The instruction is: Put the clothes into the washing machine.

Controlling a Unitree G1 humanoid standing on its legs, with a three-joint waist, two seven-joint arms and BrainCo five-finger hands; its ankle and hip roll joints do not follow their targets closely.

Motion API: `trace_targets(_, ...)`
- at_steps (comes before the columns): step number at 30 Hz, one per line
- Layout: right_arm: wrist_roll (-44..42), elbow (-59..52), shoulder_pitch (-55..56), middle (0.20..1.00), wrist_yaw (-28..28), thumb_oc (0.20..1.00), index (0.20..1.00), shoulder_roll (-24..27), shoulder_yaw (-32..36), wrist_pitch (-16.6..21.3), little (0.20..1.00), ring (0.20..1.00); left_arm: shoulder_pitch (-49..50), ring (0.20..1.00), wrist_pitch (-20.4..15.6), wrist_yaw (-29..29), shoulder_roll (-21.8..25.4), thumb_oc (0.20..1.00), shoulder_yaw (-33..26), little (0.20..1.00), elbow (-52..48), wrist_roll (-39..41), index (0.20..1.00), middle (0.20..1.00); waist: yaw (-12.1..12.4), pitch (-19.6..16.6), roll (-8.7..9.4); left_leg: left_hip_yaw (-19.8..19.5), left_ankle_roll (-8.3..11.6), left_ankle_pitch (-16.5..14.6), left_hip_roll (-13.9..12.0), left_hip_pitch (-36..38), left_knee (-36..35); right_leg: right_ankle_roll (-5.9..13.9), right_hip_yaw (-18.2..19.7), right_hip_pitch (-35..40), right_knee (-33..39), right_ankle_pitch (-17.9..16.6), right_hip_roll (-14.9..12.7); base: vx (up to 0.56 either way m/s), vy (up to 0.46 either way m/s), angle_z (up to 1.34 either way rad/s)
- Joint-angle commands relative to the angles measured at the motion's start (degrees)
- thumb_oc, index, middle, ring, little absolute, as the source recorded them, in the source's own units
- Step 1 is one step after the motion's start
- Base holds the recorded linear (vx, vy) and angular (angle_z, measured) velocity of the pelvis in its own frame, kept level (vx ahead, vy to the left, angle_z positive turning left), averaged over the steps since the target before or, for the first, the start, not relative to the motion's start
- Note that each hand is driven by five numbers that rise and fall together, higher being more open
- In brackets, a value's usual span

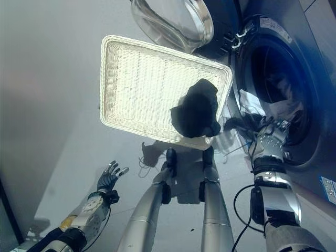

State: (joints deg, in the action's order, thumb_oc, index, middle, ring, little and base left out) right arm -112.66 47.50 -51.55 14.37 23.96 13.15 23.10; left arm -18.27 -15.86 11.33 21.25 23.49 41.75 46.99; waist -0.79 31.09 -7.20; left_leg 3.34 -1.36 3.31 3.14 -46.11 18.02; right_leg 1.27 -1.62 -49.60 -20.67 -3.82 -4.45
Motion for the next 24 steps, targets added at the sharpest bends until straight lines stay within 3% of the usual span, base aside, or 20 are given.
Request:
trace_targets(1, -0.3, -2.3, 3.9, 1.0, -4.8, 1.0, 1.0, 2.1, -0.6, 0.8, 1.0, 1.0, 1.5, 1.0, -3.1, 1.1, -4.3, 1.0, -0.2, 1.0, 2.3, -0.3, 1.0, 1.0, 0.7, -1.3, -5.31, 0.4, 3.63, 0.1, 0.4, 1.8, -3.7, -0.09, -3.3, -0.4, -7.3, 8.7, 4.5, -0.03, 0.033, -0.09)
trace_targets(7, -0.3, -7.6, 7.8, 1.0, -5.0, 1.0, 1.0, -4.2, -2.8, 4.1, 1.0, 1.0, 1.2, 1.0, -4.4, 1.6, -5.8, 1.0, 0.0, 1.0, 2.7, -0.2, 1.0, 1.0, 0.2, -1.3, -5.06, 0.7, 3.44, 1.1, 0.3, 1.6, -4.8, -0.21, -2.7, -0.5, -6.2, 7.6, 5.0, -0.03, 0.062, -0.06)
trace_targets(12, -0.3, -11.2, 13.8, 1.0, -8.4, 1.0, 1.0, -9.9, -7.1, 4.3, 1.0, 1.0, 1.9, 1.0, -5.5, 2.9, -7.5, 1.0, 0.3, 1.0, 2.5, -0.2, 1.0, 1.0, -0.7, -1.3, -4.8, 1.1, 3.19, 1.0, 0.7, 2.6, -5.7, -0.14, -1.7, 0.3, -5.6, 7.9, 5.2, -0.02, 0.09, -0.05)
trace_targets(15, -0.3, -11.6, 18.1, 1.0, -13.7, 1.0, 1.0, -11.3, -12.6, 3.3, 1.0, 1.0, 2.9, 1.0, -6.3, 3.7, -8.6, 1.0, 0.0, 1.0, 2.2, -0.3, 1.0, 1.0, -1.4, -1.3, -4.37, 1.1, 3.0, 1.2, 1.0, 3.2, -6.2, -0.26, -0.9, 1.0, -4.3, 7.2, 5.4, -0.03, 0.116, -0.04)
trace_targets(17, 4.4, -12.8, 20.4, 1.0, -14.6, 1.0, 1.0, -12.0, -15.1, 4.6, 1.0, 1.0, 3.5, 1.0, -6.4, 4.2, -8.9, 1.0, -0.2, 1.0, 1.8, -0.1, 1.0, 1.0, -1.8, -1.3, -4.02, 1.2, 2.94, 1.1, 1.2, 3.7, -6.3, -0.22, -0.7, 1.5, -3.5, 6.7, 5.3, -0.03, 0.11, -0.04)
trace_targets(19, 14.6, -14.5, 22.8, 1.0, -14.7, 1.0, 1.0, -13.2, -17.8, 8.4, 1.0, 1.0, 4.1, 1.0, -6.6, 4.4, -9.3, 1.0, -0.6, 1.0, 1.5, -0.1, 1.0, 1.0, -2.1, -1.3, -3.59, 1.3, 2.88, 1.3, 1.2, 4.2, -6.8, -0.21, -0.4, 2.3, -2.4, 6.2, 5.4, -0.04, 0.105, -0.06)
trace_targets(20, 29.0, -16.6, 25.1, 1.0, -11.1, 1.0, 1.0, -13.7, -20.6, 11.8, 1.0, 1.0, 4.7, 1.0, -6.6, 4.7, -9.5, 1.0, -0.9, 1.0, 1.3, -0.1, 1.0, 1.0, -2.5, -1.3, -2.91, 1.3, 2.86, 1.3, 1.4, 4.8, -7.2, -0.17, -0.2, 3.2, -1.1, 5.6, 5.5, -0.05, 0.107, -0.07)
trace_targets(21, 35.8, -17.4, 26.1, 1.0, -7.7, 1.0, 1.0, -13.8, -22.2, 13.9, 1.0, 1.0, 4.8, 1.0, -6.5, 5.0, -9.6, 1.0, -1.0, 1.0, 1.2, -0.2, 1.0, 1.0, -2.7, -1.3, -2.61, 1.2, 2.82, 1.4, 1.5, 5.0, -7.4, -0.12, -0.1, 3.4, -0.5, 5.2, 5.6, -0.07, 0.12, -0.05)
trace_targets(22, 58.0, -18.8, 27.5, 1.0, 2.9, 1.0, 1.0, -13.0, -25.9, 16.2, 1.0, 1.0, 5.1, 1.0, -6.3, 5.6, -9.9, 1.0, -1.4, 1.0, 0.7, -0.4, 1.0, 1.0, -3.0, -1.3, -1.88, 1.1, 2.76, 1.6, 1.6, 5.3, -7.8, 0.0, -0.1, 4.0, 1.1, 4.1, 5.5, -0.04, 0.061, -0.02)
trace_targets(23, 58.0, -18.8, 27.5, 1.0, 2.9, 1.0, 1.0, -13.0, -25.9, 16.2, 1.0, 1.0, 5.1, 1.0, -6.3, 5.6, -9.9, 1.0, -1.4, 1.0, 0.7, -0.4, 1.0, 1.0, -3.0, -1.3, -1.88, 1.1, 2.76, 1.6, 1.6, 5.3, -7.8, 0.0, -0.1, 4.0, 1.1, 4.1, 5.5, -0.07, 0.085, -0.05)
trace_targets(24, 77.9, -21.6, 28.3, 1.0, 14.9, 1.0, 1.0, -11.4, -28.9, 15.2, 1.0, 1.0, 5.3, 1.0, -6.0, 5.9, -9.9, 1.0, -2.0, 1.0, 0.4, -0.2, 1.0, 1.0, -3.3, -1.3, -1.07, 1.0, 2.75, 1.7, 1.7, 5.5, -8.1, 0.22, -0.1, 4.4, 2.6, 3.1, 5.3, -0.07, 0.079, -0.08)
